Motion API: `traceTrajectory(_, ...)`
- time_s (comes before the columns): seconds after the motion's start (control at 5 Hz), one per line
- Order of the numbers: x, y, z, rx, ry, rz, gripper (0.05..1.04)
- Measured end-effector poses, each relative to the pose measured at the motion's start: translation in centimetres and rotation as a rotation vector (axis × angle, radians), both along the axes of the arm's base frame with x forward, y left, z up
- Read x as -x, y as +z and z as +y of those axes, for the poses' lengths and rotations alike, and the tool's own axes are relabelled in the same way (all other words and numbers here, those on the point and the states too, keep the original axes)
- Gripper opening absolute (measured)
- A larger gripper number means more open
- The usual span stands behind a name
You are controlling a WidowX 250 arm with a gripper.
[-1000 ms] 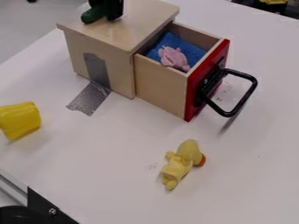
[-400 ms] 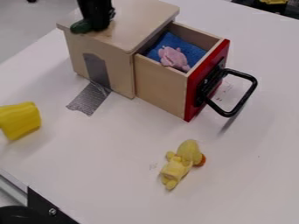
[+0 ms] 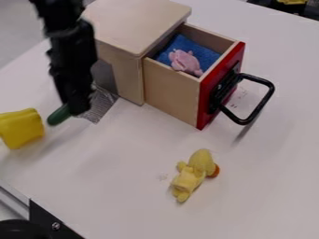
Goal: Move the pickle to the right side of the pepper
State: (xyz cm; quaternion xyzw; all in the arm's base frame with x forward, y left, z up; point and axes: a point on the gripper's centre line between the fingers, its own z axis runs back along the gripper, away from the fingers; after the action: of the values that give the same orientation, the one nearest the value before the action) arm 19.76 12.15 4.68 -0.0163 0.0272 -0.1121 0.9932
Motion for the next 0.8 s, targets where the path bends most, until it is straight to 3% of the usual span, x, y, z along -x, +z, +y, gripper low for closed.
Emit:
traceTrajectory(0.2,3.3,-2.2,-0.6,0.012,-0.008,0.026,0.33)
traceTrajectory(0.4,4.2,-4.5,-0.6,0.018,0.009,0.031,0.33)
traceTrajectory(0.6,4.0,-4.8,-0.5,0.002,-0.014,0.003,0.369)
traceTrajectory(0.8,3.7,-4.2,-0.7,-0.008,-0.027,-0.019,0.68)
